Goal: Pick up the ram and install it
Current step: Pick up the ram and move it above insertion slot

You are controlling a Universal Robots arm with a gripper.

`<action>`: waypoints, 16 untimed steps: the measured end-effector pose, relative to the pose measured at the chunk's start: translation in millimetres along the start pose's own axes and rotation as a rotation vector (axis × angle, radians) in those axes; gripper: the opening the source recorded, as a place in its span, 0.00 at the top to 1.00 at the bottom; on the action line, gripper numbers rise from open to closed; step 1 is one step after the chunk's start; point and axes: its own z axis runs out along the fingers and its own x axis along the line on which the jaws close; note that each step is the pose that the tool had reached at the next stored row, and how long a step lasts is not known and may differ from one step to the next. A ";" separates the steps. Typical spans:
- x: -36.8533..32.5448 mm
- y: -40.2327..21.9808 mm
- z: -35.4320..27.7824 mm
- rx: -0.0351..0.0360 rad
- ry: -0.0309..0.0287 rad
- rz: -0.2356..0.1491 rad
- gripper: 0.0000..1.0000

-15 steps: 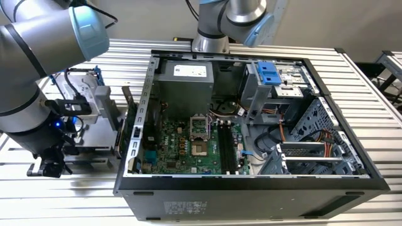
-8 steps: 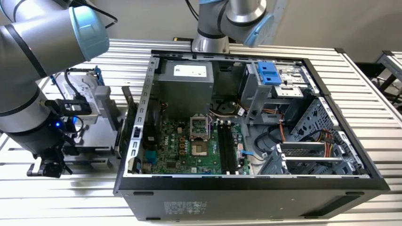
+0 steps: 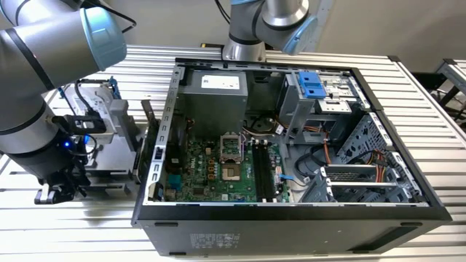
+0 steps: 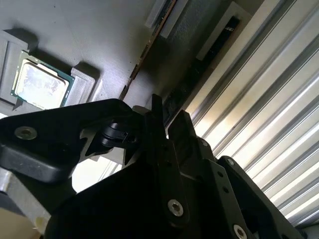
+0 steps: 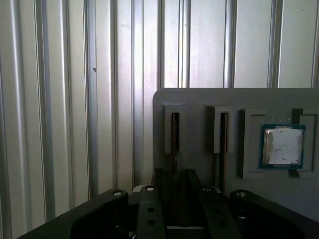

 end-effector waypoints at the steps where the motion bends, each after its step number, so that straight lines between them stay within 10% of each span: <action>1: 0.0 0.0 0.0 -0.0001 0.0000 -0.001 0.00; 16: -3.0 2.8 0.3 -0.0004 0.0002 -0.016 0.00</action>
